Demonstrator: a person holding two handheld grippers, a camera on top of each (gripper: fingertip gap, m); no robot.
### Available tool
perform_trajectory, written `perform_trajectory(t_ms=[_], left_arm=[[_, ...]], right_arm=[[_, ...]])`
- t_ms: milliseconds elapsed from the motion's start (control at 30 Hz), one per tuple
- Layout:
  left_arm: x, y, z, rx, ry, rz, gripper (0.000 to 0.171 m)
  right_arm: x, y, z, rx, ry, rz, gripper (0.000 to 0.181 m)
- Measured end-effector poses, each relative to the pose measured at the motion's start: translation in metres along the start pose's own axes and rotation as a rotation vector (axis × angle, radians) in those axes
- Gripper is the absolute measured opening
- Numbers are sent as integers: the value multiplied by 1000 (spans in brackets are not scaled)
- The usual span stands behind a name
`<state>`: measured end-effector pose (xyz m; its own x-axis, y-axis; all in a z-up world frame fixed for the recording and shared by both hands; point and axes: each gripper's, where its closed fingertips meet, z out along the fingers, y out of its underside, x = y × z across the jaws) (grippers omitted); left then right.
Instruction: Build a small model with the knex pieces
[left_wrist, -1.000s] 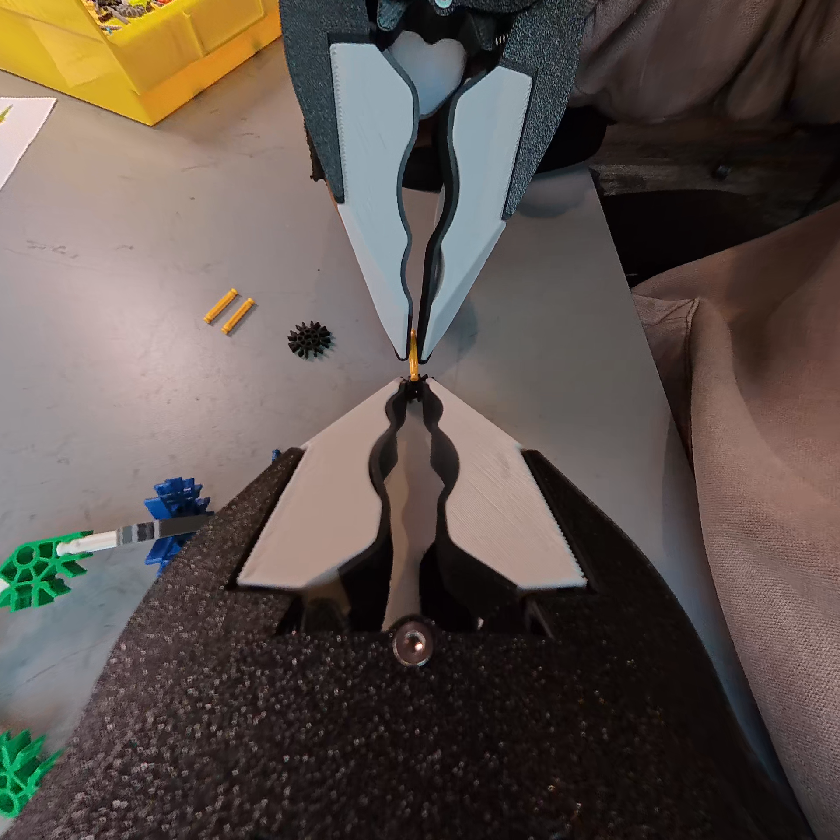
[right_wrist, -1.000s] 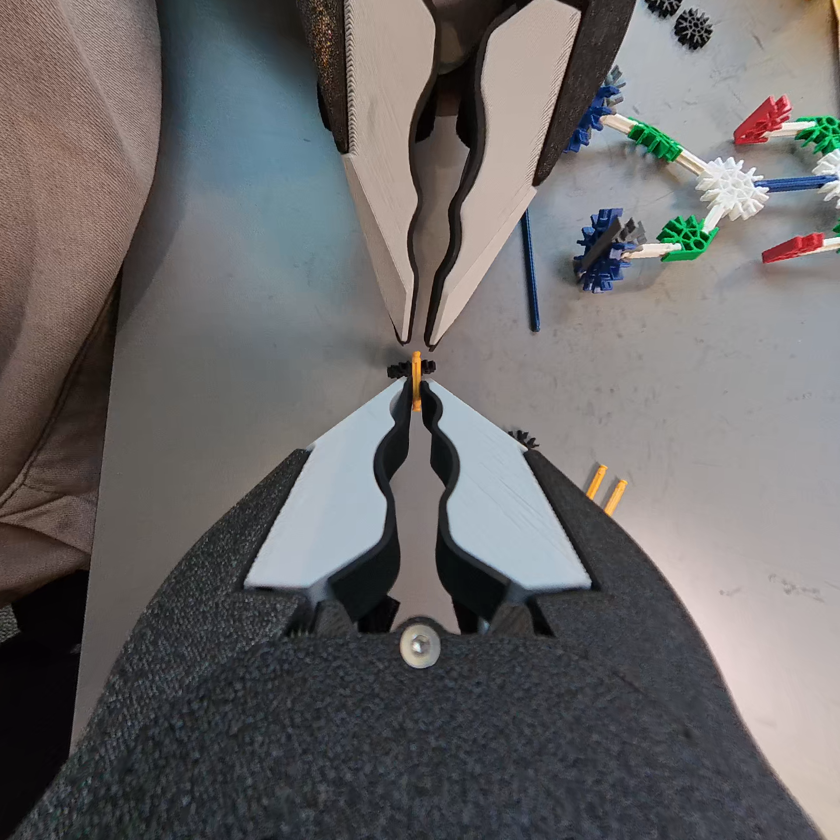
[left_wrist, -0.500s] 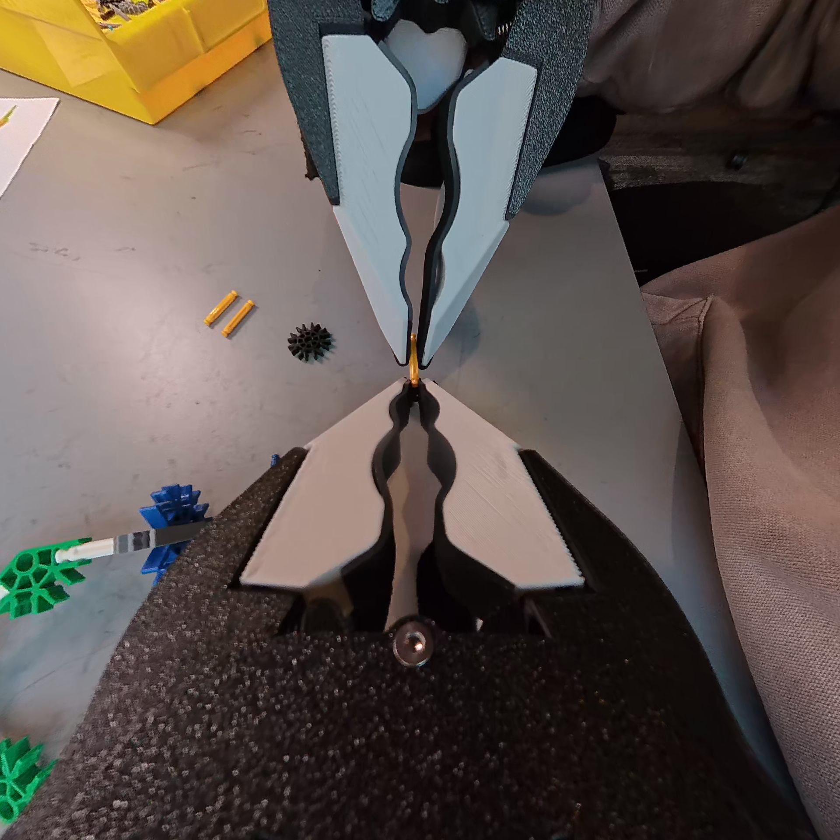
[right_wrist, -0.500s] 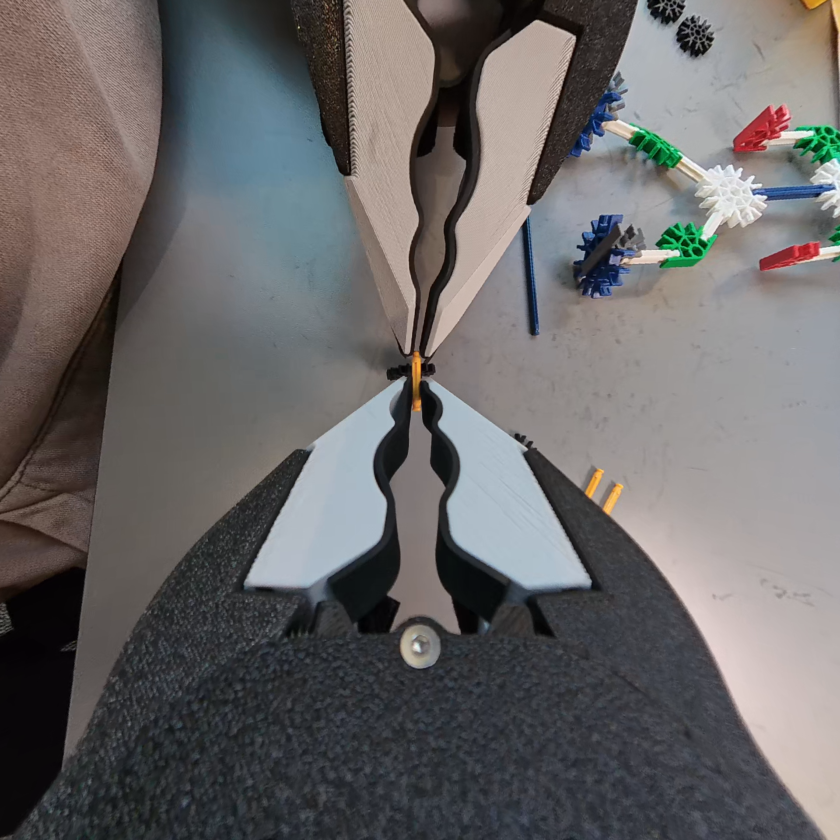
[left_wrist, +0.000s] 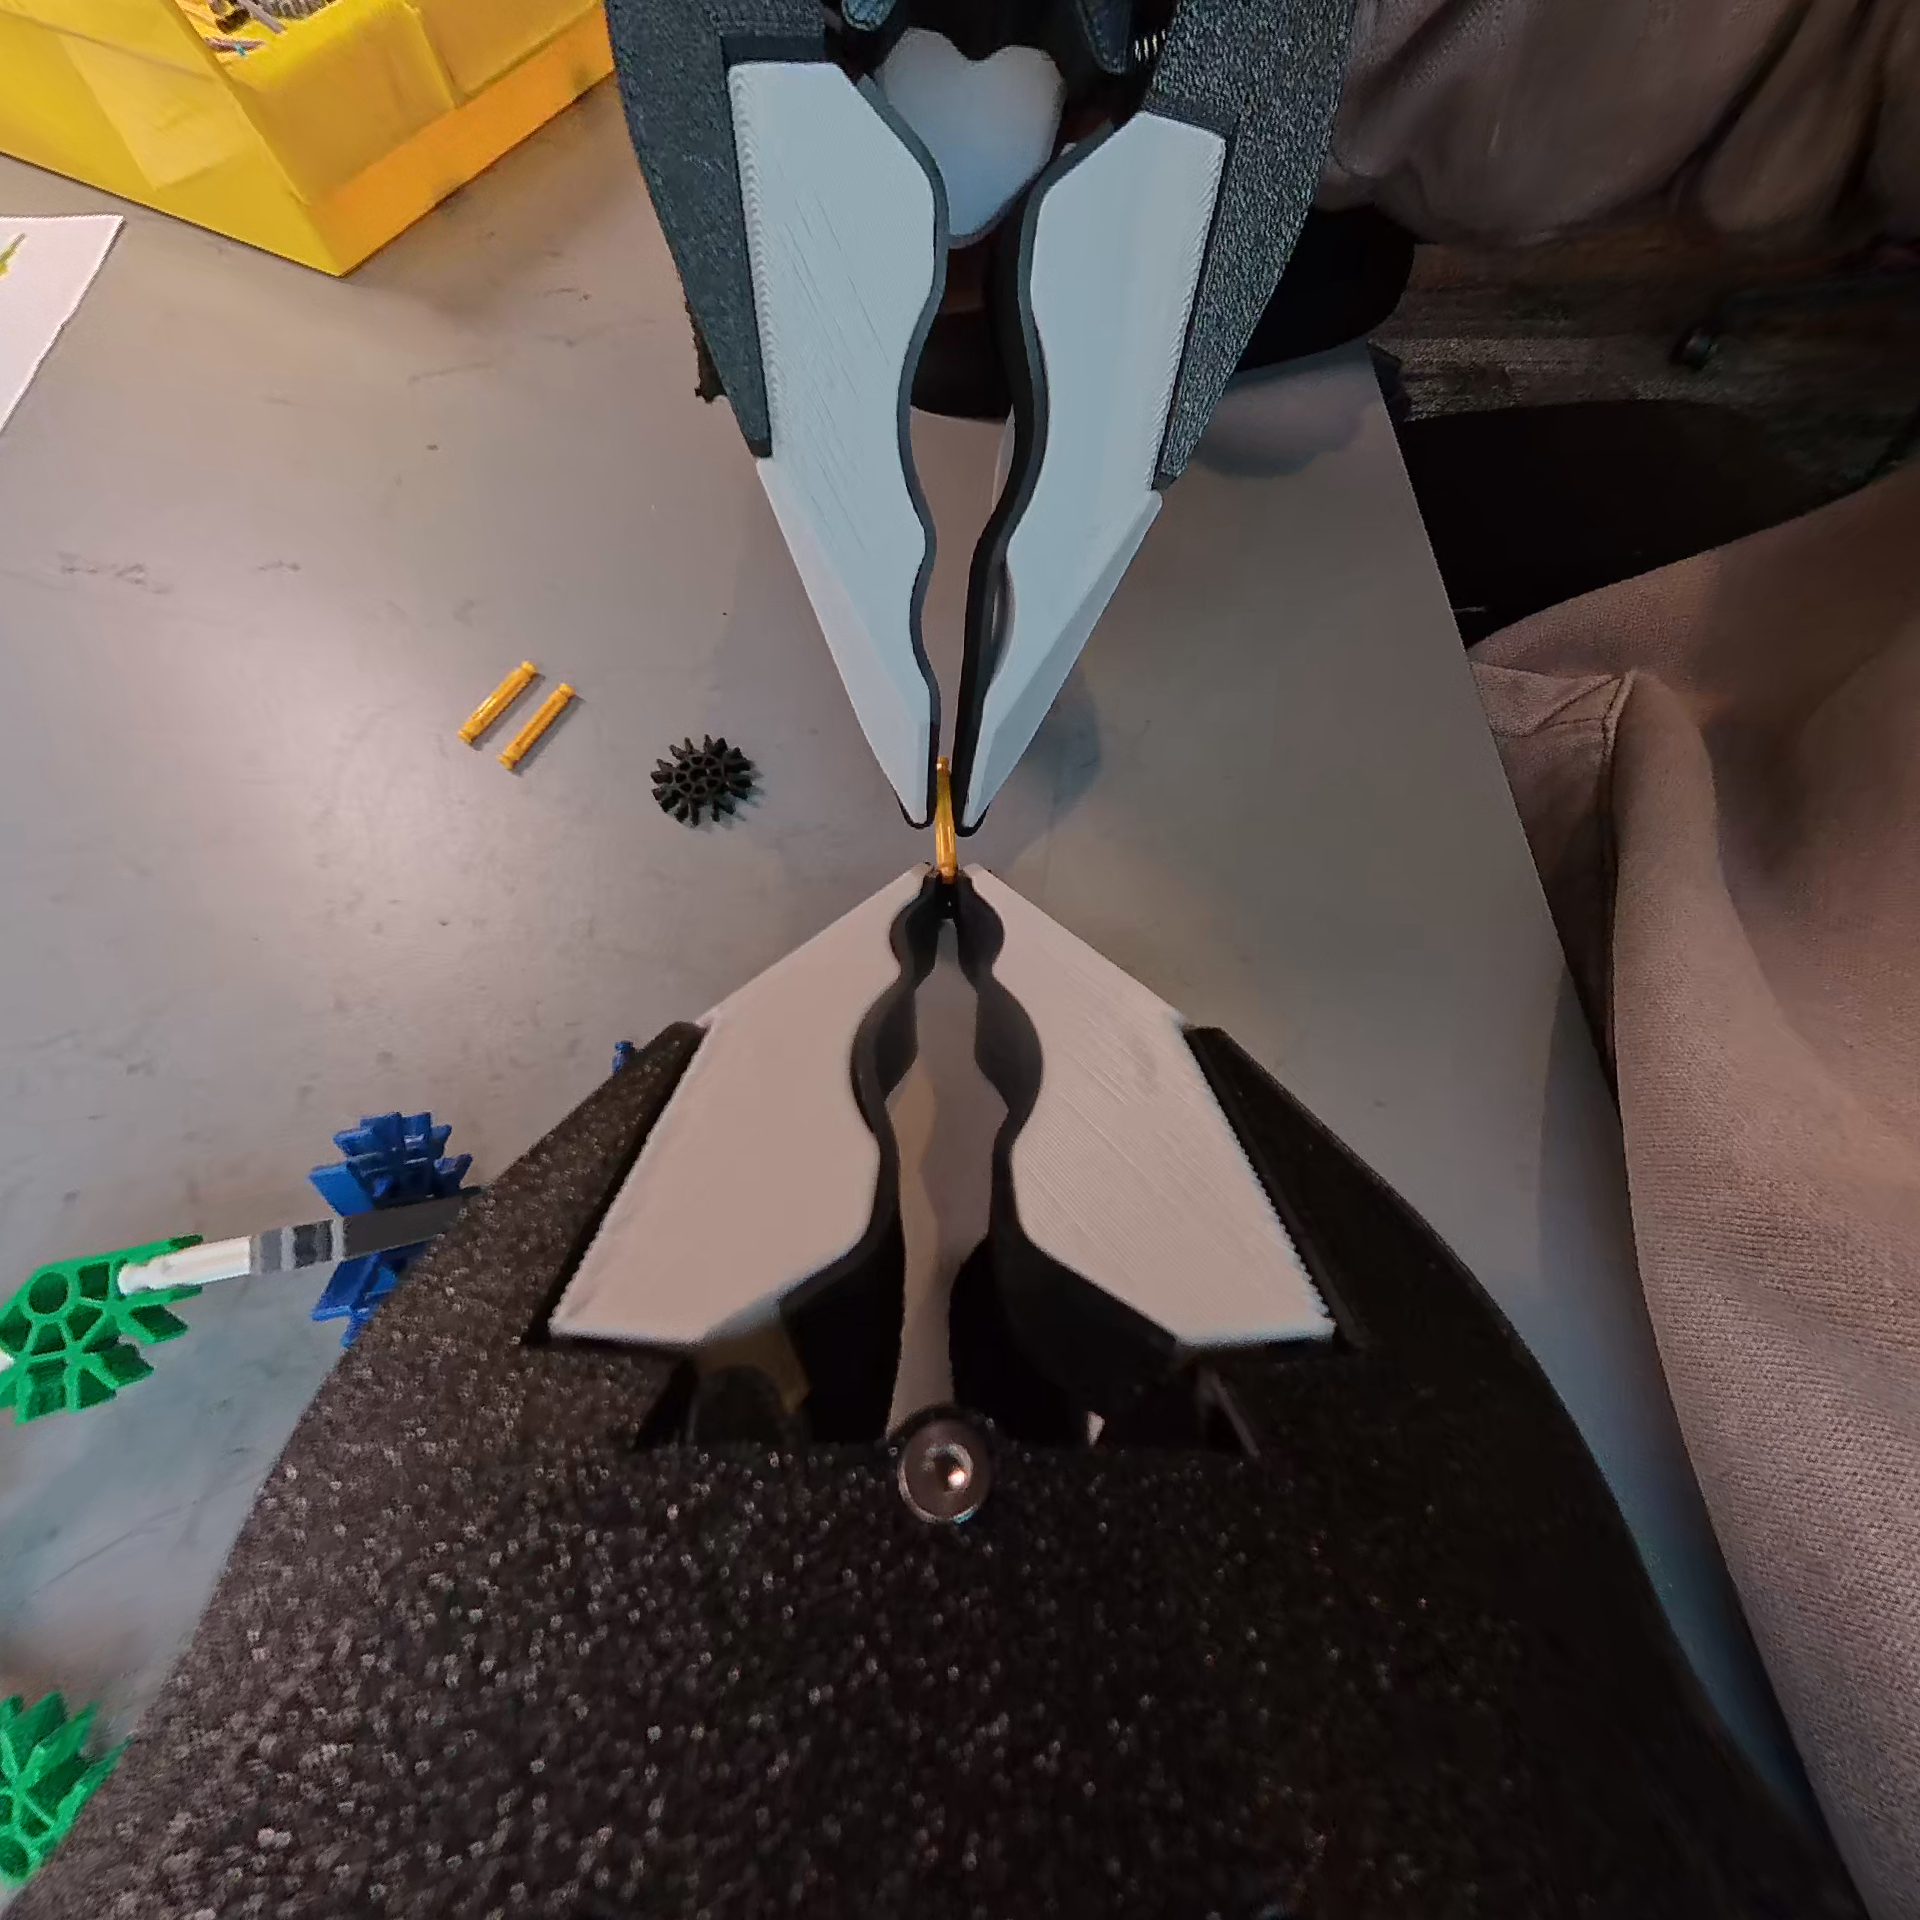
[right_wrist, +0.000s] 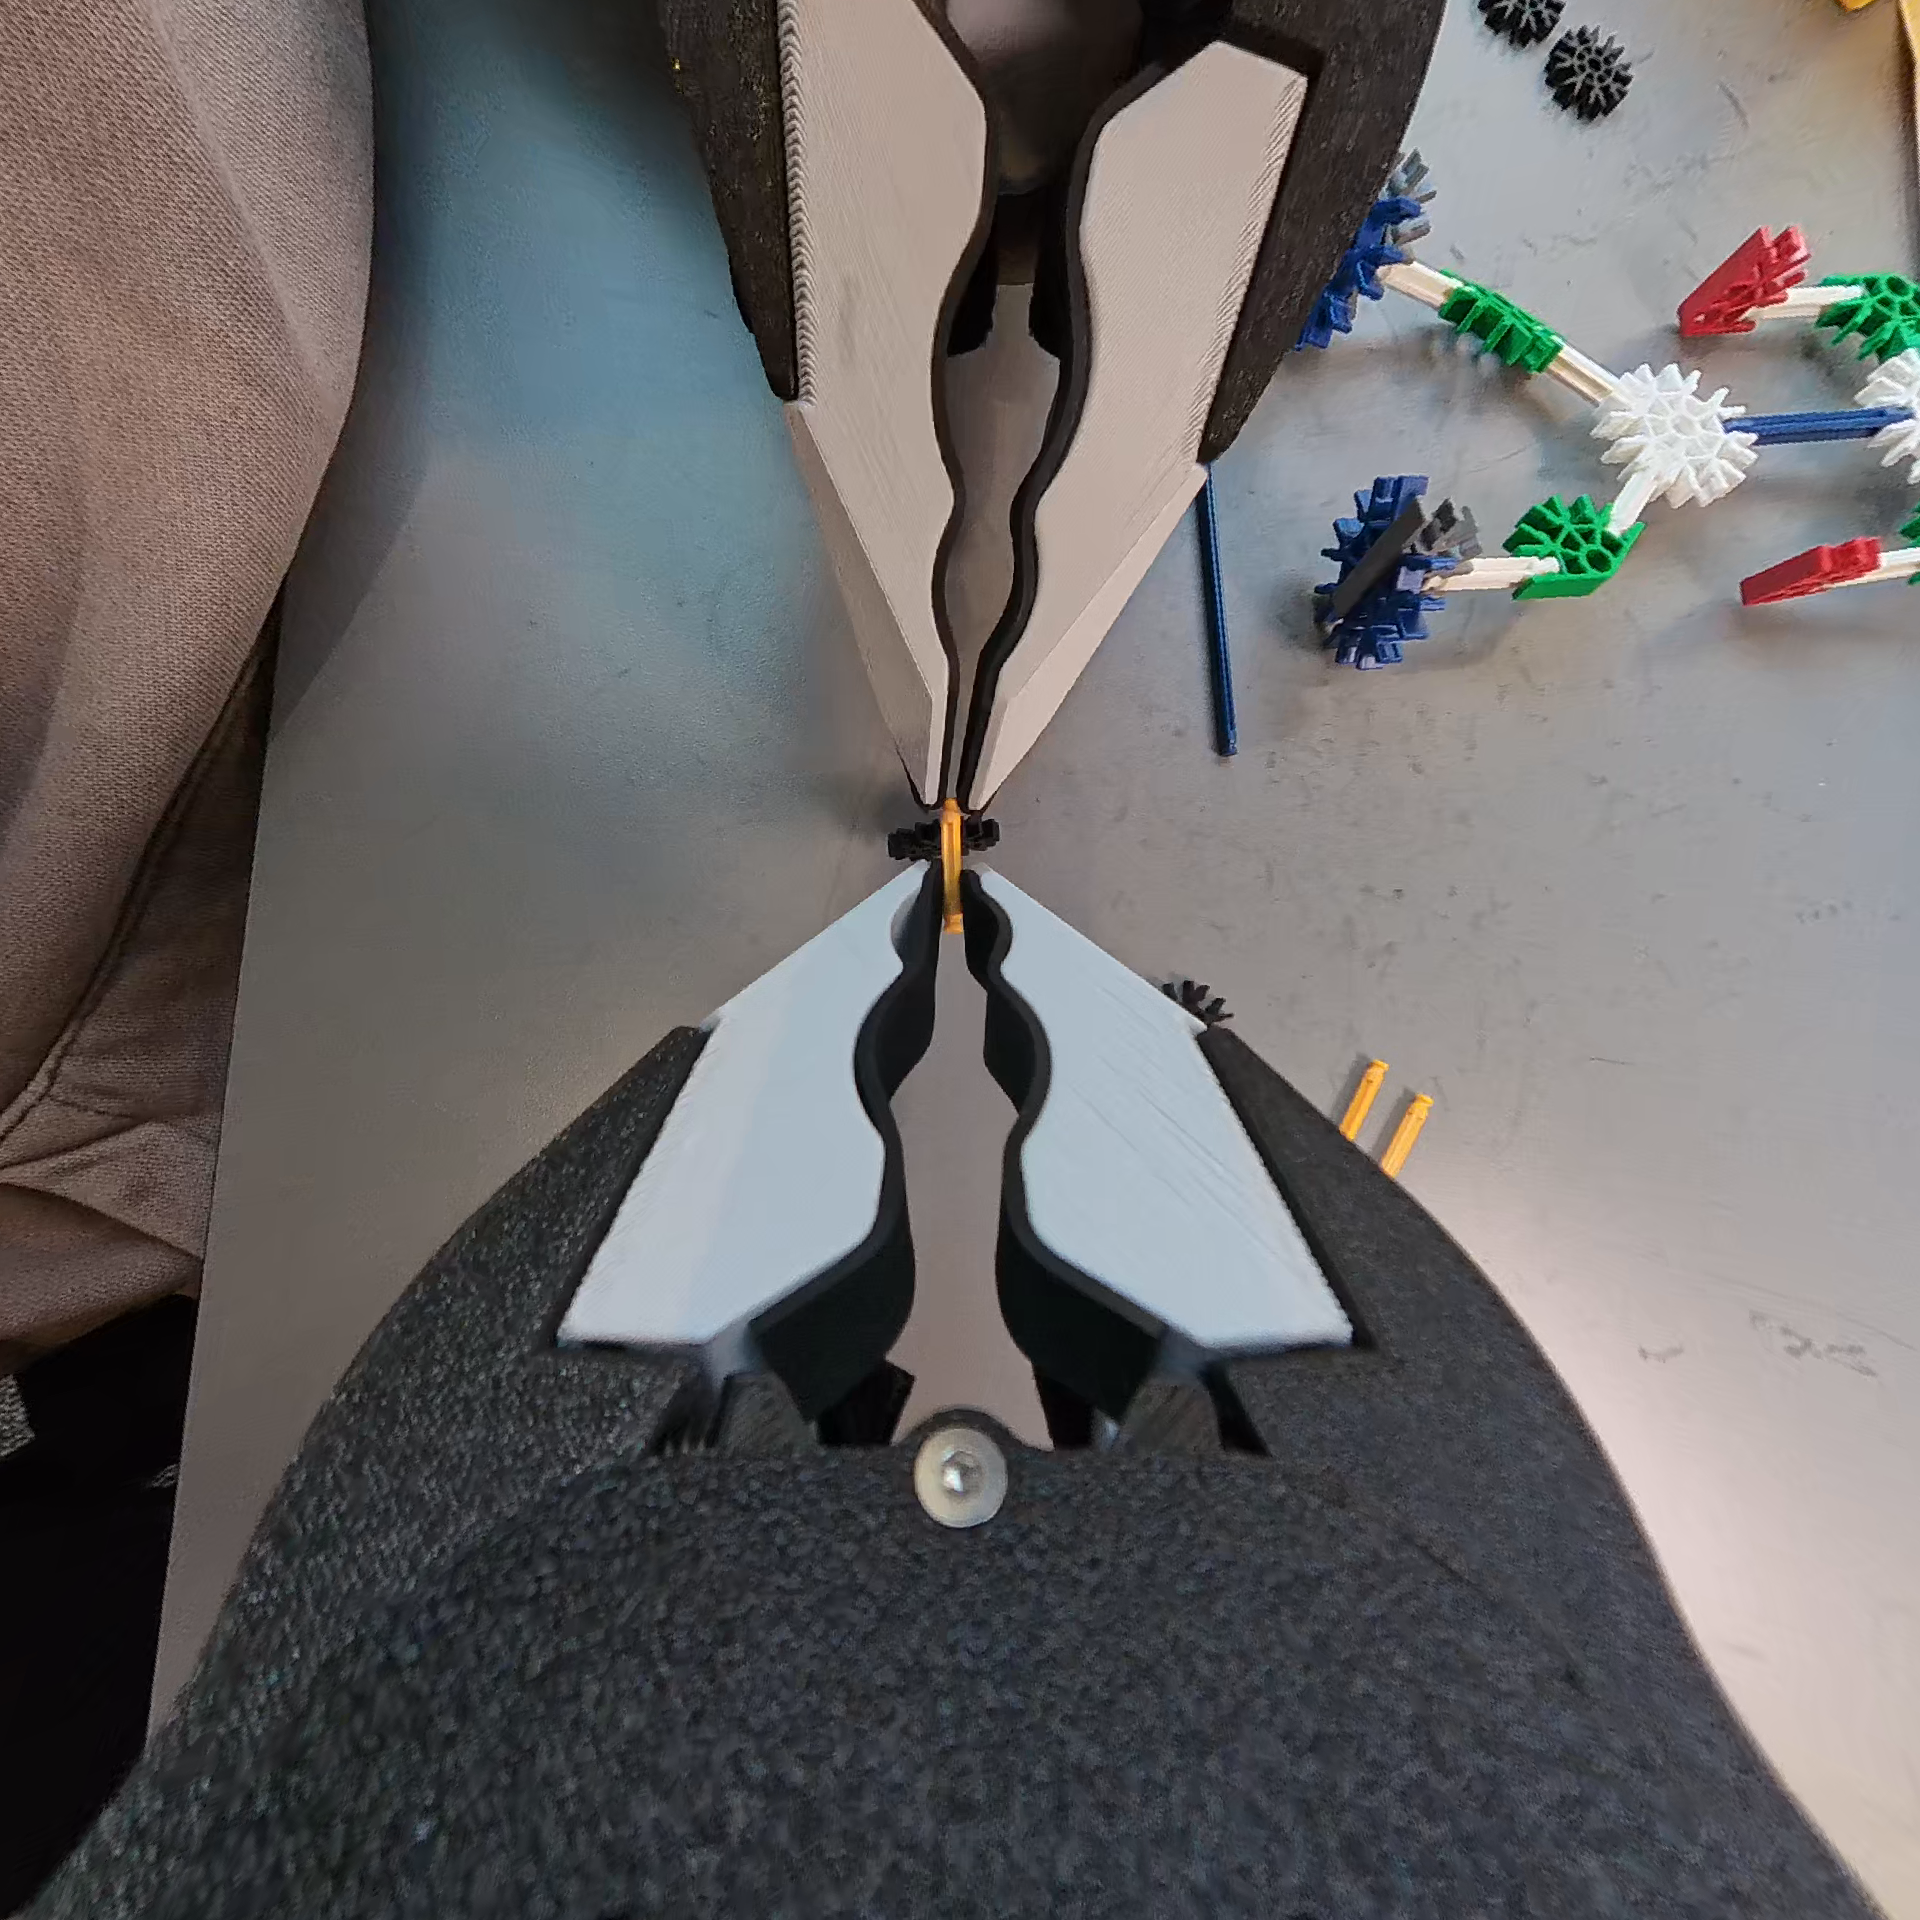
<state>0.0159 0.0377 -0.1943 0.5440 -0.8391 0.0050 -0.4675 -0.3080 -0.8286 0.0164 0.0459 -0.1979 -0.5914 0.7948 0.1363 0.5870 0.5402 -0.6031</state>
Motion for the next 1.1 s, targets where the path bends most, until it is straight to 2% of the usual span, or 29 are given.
perform_trajectory(t_ms=[333,800,1100], left_arm=[[-4,0,-3,4,-30,12,5],[-13,1,-1,20,32,-253,6],[-8,0,1,18,90,-314,12]], right_arm=[[0,2,2,-18,-8,-4,2],[2,2,3,-29,-4,-10,2],[1,2,4,-31,-3,-10,2]])
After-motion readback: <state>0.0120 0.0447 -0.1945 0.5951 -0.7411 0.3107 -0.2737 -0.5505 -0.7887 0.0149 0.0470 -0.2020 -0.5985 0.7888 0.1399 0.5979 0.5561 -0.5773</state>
